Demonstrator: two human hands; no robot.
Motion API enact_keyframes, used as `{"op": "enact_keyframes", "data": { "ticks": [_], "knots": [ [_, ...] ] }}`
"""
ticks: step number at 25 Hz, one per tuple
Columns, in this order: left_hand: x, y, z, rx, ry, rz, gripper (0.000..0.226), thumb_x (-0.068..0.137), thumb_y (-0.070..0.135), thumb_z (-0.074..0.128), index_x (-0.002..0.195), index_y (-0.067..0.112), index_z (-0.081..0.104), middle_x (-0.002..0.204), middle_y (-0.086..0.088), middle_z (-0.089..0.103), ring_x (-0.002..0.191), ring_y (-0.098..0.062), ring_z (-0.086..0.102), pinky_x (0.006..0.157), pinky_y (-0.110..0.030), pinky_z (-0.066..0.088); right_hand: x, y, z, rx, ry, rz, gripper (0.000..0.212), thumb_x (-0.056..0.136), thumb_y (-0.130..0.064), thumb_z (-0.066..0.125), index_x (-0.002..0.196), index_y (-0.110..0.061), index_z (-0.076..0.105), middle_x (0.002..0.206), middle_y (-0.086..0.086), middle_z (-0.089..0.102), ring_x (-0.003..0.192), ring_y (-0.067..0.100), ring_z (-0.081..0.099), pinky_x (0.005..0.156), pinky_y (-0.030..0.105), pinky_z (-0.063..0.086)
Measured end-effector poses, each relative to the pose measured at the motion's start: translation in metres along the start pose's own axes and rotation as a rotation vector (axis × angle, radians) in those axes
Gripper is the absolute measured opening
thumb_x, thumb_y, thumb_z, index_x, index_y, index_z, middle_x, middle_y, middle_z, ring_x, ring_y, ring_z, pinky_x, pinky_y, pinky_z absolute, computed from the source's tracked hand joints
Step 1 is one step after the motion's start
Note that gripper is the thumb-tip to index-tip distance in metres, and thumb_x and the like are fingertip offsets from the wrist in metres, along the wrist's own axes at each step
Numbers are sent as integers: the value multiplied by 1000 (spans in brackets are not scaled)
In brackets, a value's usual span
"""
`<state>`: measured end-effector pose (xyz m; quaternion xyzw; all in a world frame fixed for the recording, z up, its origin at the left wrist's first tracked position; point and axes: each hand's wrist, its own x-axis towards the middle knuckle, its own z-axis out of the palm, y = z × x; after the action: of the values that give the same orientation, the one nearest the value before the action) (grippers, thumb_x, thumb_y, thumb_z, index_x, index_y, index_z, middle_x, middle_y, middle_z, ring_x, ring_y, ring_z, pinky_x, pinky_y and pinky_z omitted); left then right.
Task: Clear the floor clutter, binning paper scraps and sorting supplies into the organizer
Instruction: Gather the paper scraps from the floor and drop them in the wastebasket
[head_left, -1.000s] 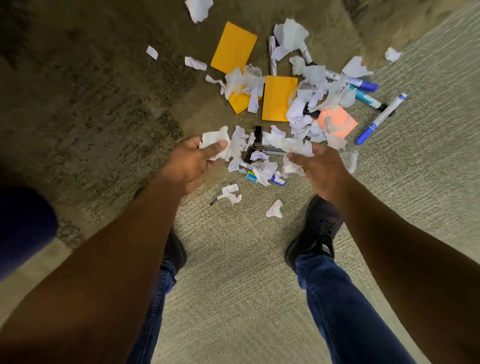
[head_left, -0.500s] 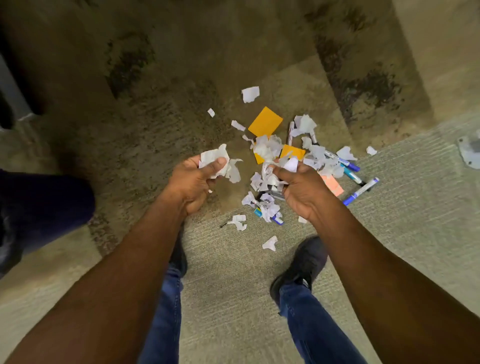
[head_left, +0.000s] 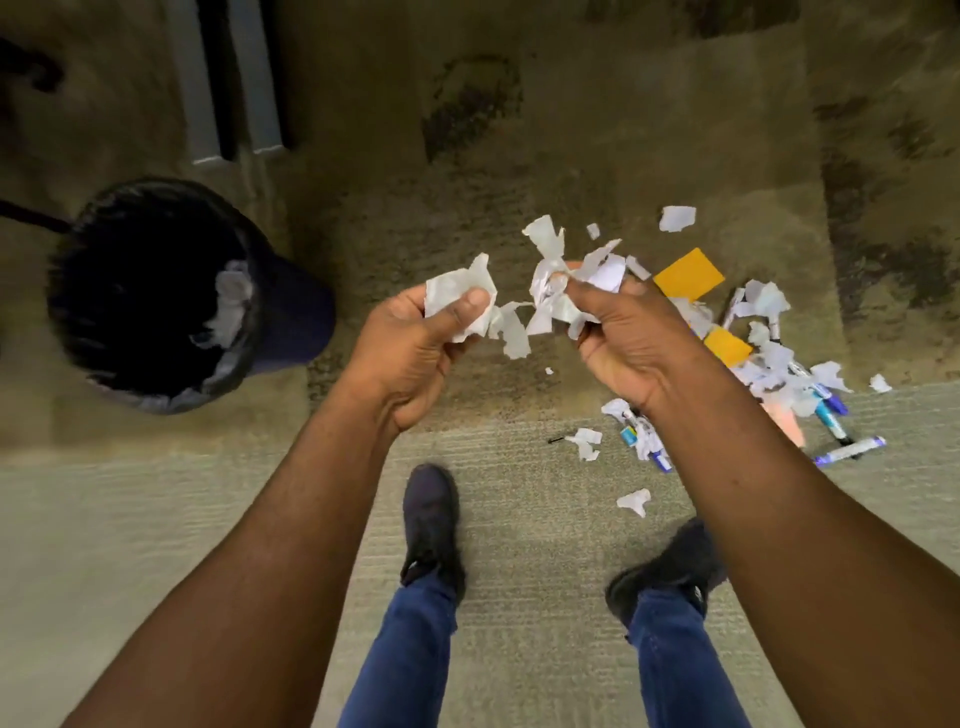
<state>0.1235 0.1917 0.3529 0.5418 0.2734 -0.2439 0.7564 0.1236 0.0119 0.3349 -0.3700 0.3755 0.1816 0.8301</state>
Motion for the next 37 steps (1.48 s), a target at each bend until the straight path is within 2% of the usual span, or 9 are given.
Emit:
{"op": "enact_keyframes", "data": {
  "ticks": [4,11,14,18,22,26,31,34,37],
  "knots": [
    [-21,56,-90,-1,67,83,33,70,14,72,101,6,66,88,-2,74,78,-11,69,65,-20,54,5,43,108,-167,-128,79,27,82,4,68,108,-4,63,87,5,76,73,10,71,49,17,48],
    [-22,121,-237,-16,299,301,21,77,10,76,97,7,69,94,-9,75,88,-24,72,72,-32,56,38,127,266,-425,-309,69,25,79,6,70,99,-6,65,88,7,75,78,17,73,62,25,56],
    [-6,120,-280,167,544,310,18,77,14,78,93,10,69,86,-6,75,80,-22,73,67,-34,58,58,170,307,-657,-305,-4,36,82,-1,71,115,-10,61,103,6,71,90,21,71,79,36,59],
    [21,103,-323,636,814,224,28,78,29,77,100,14,68,95,-2,73,85,-19,70,78,-39,58,83,215,330,-1159,-319,-238,36,88,-14,63,122,-22,55,116,2,64,99,19,63,87,40,55],
    [36,84,-346,975,644,33,60,83,32,70,135,15,48,128,-8,59,116,-27,56,92,-32,46,100,241,324,-1589,-557,-327,63,90,-18,57,147,-19,30,148,7,39,132,23,41,107,34,39],
    [28,66,-339,1151,573,175,51,91,31,59,135,10,47,134,-10,53,121,-28,52,90,-28,40,93,242,302,-1717,-614,-592,55,91,-19,56,143,-13,39,147,12,39,138,28,33,114,41,29],
    [17,47,-288,1195,481,412,44,100,33,41,138,12,44,138,-8,50,123,-23,50,98,-40,46,78,216,253,-1721,-421,-814,51,94,-32,53,139,-13,44,146,10,42,135,26,38,109,39,37],
    [15,32,-241,1190,393,476,42,102,34,36,137,12,44,131,-8,56,117,-23,55,92,-40,48,69,186,203,-1757,-294,-795,52,95,-41,47,140,-16,42,146,10,41,134,27,38,107,44,36],
    [17,11,-190,1322,331,433,48,102,36,35,140,8,42,145,-13,45,134,-26,41,108,-41,36,55,156,142,-1776,-179,-755,53,96,-45,45,140,-16,40,150,11,36,138,28,32,109,45,33]
  ]
}}
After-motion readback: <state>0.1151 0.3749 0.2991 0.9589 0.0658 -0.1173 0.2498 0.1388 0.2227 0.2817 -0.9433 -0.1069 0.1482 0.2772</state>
